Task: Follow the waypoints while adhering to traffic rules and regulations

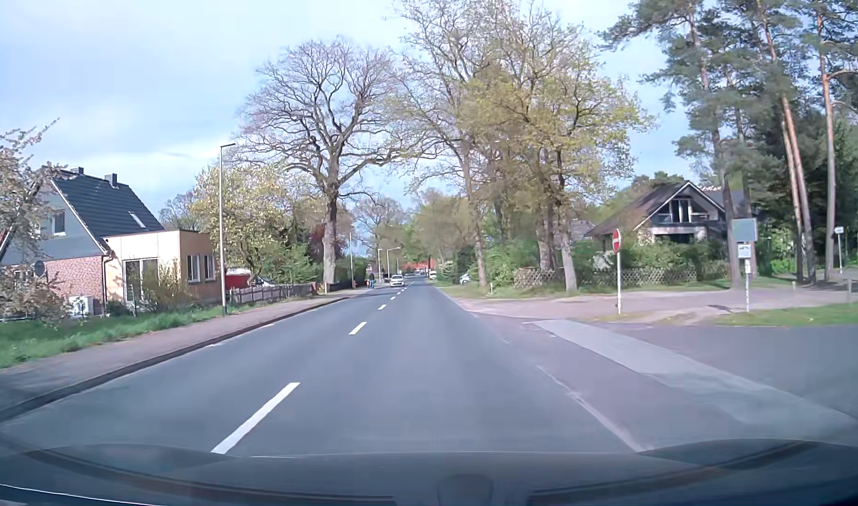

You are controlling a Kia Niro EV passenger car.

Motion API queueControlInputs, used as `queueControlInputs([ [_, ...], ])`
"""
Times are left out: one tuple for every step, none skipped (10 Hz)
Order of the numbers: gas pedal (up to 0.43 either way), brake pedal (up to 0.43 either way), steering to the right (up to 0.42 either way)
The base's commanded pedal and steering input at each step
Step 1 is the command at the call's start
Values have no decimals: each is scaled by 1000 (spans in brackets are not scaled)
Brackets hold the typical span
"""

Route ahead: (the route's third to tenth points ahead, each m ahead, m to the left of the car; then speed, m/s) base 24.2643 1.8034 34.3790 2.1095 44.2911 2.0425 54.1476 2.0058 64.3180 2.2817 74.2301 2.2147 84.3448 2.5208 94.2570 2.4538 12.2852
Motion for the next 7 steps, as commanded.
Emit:
queueControlInputs([
  [59, 0, -3],
  [59, 0, -2],
  [59, 0, -3],
  [59, 0, -8],
  [59, 0, -11],
  [59, 0, -10],
  [59, 0, -7],
])
